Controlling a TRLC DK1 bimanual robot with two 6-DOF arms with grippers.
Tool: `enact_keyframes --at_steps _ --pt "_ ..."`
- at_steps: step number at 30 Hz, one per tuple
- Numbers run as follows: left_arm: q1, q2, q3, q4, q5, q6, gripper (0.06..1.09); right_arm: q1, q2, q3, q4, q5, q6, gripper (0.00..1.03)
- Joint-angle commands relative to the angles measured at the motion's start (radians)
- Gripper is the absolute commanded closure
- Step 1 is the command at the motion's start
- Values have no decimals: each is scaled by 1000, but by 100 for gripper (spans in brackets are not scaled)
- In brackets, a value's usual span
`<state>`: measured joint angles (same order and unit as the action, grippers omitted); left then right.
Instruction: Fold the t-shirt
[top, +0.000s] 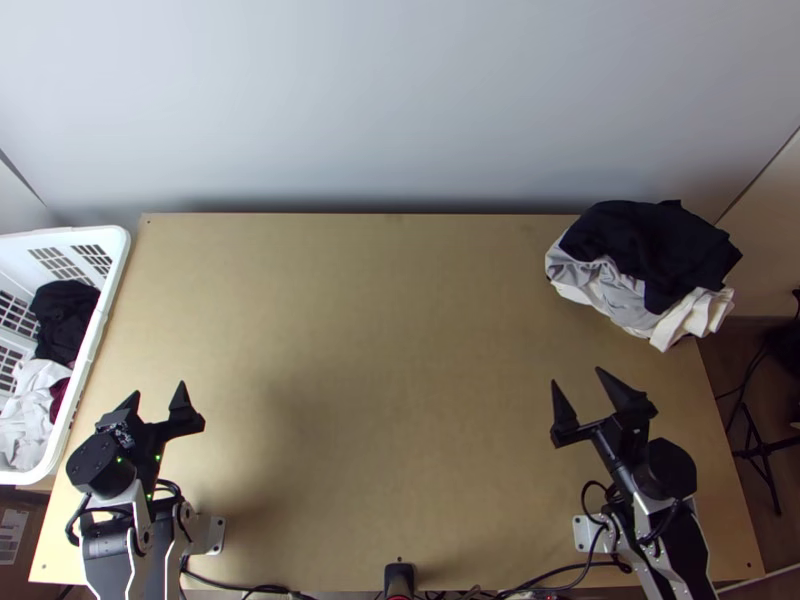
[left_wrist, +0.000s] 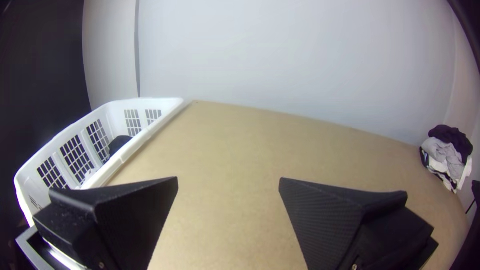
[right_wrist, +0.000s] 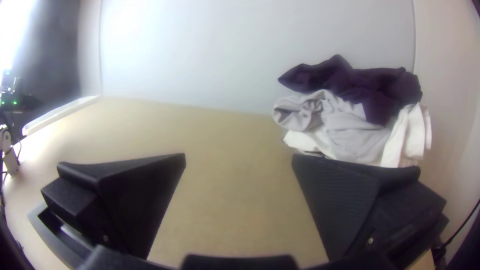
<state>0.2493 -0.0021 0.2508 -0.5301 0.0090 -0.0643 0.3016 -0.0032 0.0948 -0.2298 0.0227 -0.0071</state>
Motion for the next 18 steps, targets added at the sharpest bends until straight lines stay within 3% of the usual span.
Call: enact_keyframes --at_steps 1,3,5,8,15,16,18 --pt "-15 2 15 -27 -15 11 10 137 0 0 6 0 147 3" --pt "-15 7 31 -27 -23 55 10 192 0 0 -2 2 245 3" --pt "-13 22 42 -24 -23 115 10 241 0 -1 -2 2 245 3" --pt "8 100 90 -16 -23 115 10 297 0 0 -3 2 245 3" --pt "154 590 403 -28 -26 37 10 450 -1 0 1 2 249 3" --pt "197 654 449 -27 -26 37 10 455 0 0 6 10 249 3" --pt "294 806 553 -50 -26 40 10 452 -1 2 15 115 252 3"
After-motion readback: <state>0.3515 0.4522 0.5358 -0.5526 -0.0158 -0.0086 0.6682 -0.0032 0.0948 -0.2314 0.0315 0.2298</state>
